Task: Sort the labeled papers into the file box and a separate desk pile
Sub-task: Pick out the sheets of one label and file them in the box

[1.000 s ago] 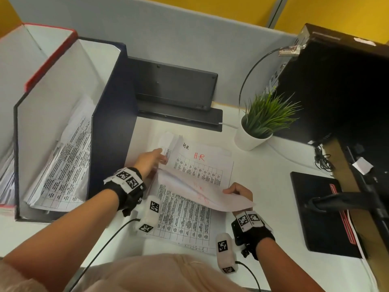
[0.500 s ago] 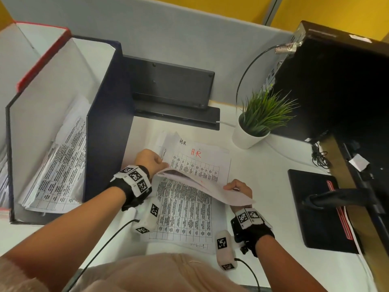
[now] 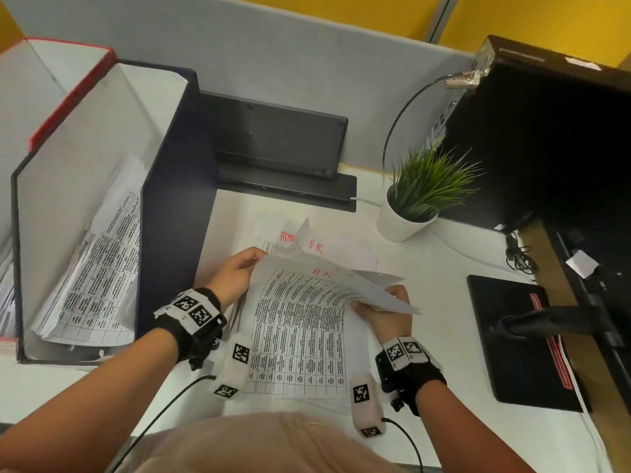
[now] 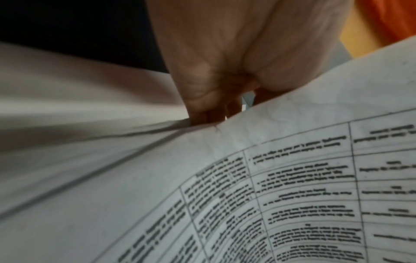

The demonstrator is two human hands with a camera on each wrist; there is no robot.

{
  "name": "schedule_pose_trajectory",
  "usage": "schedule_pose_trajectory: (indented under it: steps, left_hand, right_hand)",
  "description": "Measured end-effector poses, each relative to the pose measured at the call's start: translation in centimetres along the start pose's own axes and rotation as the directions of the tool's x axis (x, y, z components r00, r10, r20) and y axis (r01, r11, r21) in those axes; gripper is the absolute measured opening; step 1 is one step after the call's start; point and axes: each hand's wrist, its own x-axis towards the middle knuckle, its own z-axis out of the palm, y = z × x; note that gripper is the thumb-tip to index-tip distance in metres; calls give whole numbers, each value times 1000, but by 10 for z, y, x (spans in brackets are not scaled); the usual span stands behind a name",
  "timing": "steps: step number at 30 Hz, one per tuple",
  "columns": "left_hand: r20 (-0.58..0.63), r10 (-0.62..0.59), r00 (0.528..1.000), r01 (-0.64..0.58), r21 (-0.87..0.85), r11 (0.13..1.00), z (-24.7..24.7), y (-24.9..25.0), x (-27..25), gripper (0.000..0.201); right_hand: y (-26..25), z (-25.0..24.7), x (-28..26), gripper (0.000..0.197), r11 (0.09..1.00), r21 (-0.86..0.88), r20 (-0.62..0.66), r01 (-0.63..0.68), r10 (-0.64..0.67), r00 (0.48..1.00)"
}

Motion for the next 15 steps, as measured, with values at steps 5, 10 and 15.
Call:
schedule_pose_trajectory:
  steps: [5, 10, 15]
  left_hand:
    - [14, -61, 998, 62, -72, 996, 0, 2, 4, 29]
    - [-40, -178, 983, 169, -174, 970, -2, 8, 10, 12]
    - [-163, -204, 965, 212, 35, 977, -5, 9, 20, 17]
  right_hand:
    - [-1, -5, 2, 42, 974, 11, 141, -225, 221, 965]
    - [-4, -4, -3, 28, 990, 138, 88, -15, 2, 996]
    - [-2, -4, 3, 56, 804, 527, 140, -276, 238, 961]
